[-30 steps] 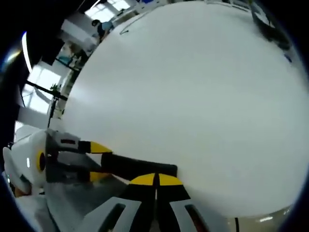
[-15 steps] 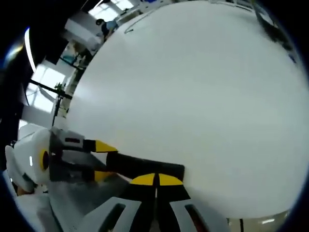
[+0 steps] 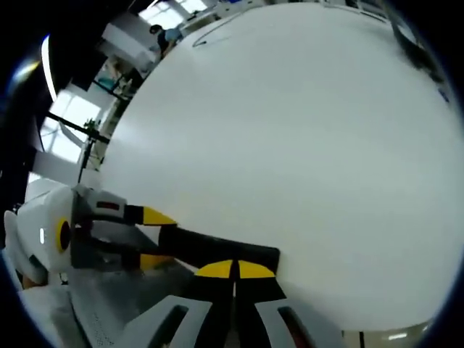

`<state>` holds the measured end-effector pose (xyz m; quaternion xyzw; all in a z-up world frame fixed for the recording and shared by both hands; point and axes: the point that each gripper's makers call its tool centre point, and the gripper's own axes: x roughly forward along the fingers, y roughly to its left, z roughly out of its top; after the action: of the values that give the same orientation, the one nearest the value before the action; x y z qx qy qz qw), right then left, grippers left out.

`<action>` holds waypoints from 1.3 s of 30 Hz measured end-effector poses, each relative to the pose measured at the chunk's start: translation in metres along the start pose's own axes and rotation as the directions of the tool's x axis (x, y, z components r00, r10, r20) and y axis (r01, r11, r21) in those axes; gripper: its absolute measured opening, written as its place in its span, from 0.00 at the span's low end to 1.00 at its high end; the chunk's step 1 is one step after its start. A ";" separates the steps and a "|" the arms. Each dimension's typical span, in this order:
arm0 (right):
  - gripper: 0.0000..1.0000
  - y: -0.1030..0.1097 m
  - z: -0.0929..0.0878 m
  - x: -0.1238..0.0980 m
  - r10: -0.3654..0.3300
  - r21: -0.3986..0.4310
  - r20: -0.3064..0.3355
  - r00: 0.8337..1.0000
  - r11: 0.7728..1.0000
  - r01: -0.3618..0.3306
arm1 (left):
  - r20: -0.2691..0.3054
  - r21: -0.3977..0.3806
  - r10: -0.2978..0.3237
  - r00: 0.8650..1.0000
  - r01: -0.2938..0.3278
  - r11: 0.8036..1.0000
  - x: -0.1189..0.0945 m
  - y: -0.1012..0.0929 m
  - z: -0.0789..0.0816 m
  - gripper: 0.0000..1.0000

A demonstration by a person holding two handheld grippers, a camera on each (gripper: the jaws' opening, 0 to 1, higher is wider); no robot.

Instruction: Press the specified remote control buttons in sequence, fully releasing each button before pressing the next.

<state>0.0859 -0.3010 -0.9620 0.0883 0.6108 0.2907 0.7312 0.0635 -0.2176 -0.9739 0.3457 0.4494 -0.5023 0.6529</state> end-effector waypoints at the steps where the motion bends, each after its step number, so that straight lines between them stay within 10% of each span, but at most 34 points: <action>1: 0.00 -0.001 0.001 0.000 0.011 0.031 -0.002 1.000 0.999 -0.011 | -0.001 0.001 -0.001 1.000 0.001 1.000 0.000 0.000 0.000 0.24; 23: 0.00 0.001 0.005 0.000 0.033 0.051 -0.039 0.999 0.998 -0.031 | -0.004 -0.003 -0.001 1.000 0.001 1.000 0.000 -0.001 -0.001 0.24; 39: 0.00 0.015 0.017 0.007 0.026 -0.134 0.035 0.999 0.991 -0.021 | 0.009 -0.018 0.003 1.000 -0.003 1.000 -0.001 0.000 0.000 0.24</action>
<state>0.0974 -0.2808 -0.9566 0.0517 0.5751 0.3379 0.7432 0.0633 -0.2175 -0.9733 0.3384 0.4505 -0.4989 0.6585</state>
